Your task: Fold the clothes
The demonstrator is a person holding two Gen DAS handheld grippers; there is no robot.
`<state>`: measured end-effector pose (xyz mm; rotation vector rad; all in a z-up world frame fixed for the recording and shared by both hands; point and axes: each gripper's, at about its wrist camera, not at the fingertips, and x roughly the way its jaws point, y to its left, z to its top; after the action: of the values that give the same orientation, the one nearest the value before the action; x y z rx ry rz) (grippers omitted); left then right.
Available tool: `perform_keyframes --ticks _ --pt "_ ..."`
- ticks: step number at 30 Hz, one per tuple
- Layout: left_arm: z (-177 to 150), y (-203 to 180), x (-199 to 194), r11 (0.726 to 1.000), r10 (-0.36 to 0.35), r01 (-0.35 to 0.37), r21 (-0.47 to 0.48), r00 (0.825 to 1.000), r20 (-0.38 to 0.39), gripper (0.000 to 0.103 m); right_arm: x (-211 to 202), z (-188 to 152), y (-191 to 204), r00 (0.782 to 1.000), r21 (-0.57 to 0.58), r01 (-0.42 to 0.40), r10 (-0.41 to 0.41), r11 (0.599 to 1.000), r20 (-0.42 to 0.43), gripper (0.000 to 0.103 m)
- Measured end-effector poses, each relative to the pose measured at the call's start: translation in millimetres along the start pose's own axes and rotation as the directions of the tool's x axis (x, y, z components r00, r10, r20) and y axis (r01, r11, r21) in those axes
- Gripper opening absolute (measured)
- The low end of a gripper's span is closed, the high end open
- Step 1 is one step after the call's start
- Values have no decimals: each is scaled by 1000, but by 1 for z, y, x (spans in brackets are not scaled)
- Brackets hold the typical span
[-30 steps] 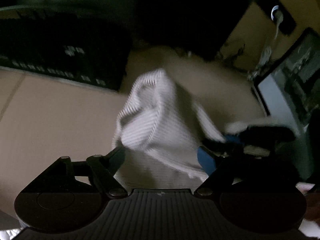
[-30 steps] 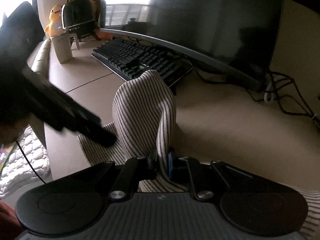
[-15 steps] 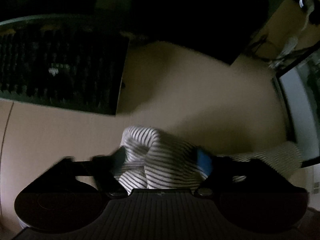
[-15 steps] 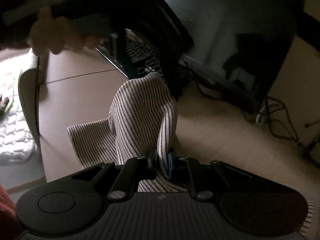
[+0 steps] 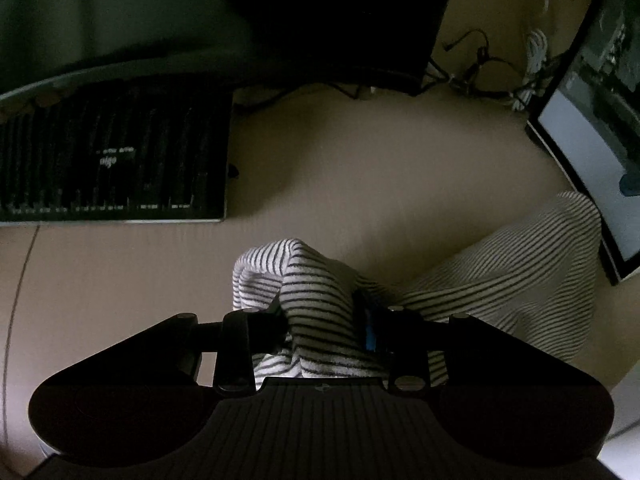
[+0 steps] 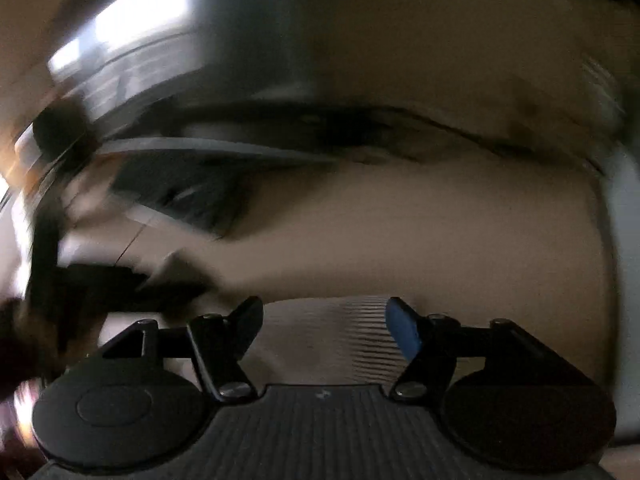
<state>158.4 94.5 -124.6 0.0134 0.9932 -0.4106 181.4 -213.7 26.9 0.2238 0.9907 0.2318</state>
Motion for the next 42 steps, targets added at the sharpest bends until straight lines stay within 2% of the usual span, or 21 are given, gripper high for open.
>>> perform_keyframes --ticks 2,5,8,9,10,11,13,14,16,18,19,21,24,28,29,31,33,35,37,40,42 --pt "-3 1 -1 1000 -6 6 -9 1000 6 38 7 17 -26 999 178 10 -1 984 -47 68" --pt "-2 0 -2 1000 -6 6 -22 1000 2 38 43 22 -48 990 351 11 39 936 -136 68" --pt "-3 6 -2 997 -23 22 -70 1000 -19 38 88 9 -54 959 392 66 50 918 -278 68" --pt "-3 9 -2 995 -31 29 -91 999 -25 37 99 2 -52 950 379 63 61 923 -307 57" --pt "-2 9 -2 994 -32 30 -102 999 -20 36 109 -6 -51 939 366 59 73 929 -336 40" --pt "3 7 -2 995 -24 24 -92 1000 -4 34 114 -8 -47 937 331 51 70 942 -342 36" --pt "16 -2 -3 998 -7 9 -58 999 36 31 113 -6 -33 947 221 27 46 975 -318 25" --pt "26 -6 -3 999 -2 4 -36 998 58 31 111 -1 -28 957 172 9 41 985 -287 24" --pt "42 -12 -6 1000 15 -14 -15 995 97 30 103 14 -21 980 83 -34 50 996 -195 23" --pt "45 -15 -10 999 31 -32 6 991 131 30 89 22 -12 998 -68 -35 31 997 -58 23" --pt "41 -17 -12 999 31 -33 15 988 151 31 80 20 -8 999 -162 -20 24 987 25 23" --pt "22 -21 -13 999 35 -42 32 981 191 32 66 3 -4 982 -346 29 39 938 187 24" --pt "-12 -33 3 998 62 -63 3 985 160 33 80 -24 -22 967 -380 40 59 924 247 25" --pt "-22 -49 3 993 110 -115 17 978 175 33 99 -39 -35 978 -249 34 20 968 208 35" --pt "-19 -48 3 994 109 -112 6 980 166 33 96 -36 -37 982 -204 35 5 978 190 40" --pt "-14 -44 2 994 105 -101 -30 983 148 34 80 -23 -39 990 -96 48 -34 994 138 65" --pt "-12 -39 2 994 95 -86 -67 985 143 34 61 -15 -53 997 79 27 -33 997 73 73" --pt "-12 -36 3 993 88 -75 -92 986 144 34 49 -14 -79 997 305 -71 71 950 13 80" --pt "-15 -33 4 991 82 -65 -114 986 147 34 54 -19 -97 985 488 -124 165 864 -42 82" --pt "-16 -28 4 989 63 -43 -144 988 143 35 83 -31 -110 966 667 -93 228 739 -119 82" --pt "-17 -26 5 988 56 -34 -153 988 142 35 108 -35 -109 958 710 -51 236 702 -164 82"
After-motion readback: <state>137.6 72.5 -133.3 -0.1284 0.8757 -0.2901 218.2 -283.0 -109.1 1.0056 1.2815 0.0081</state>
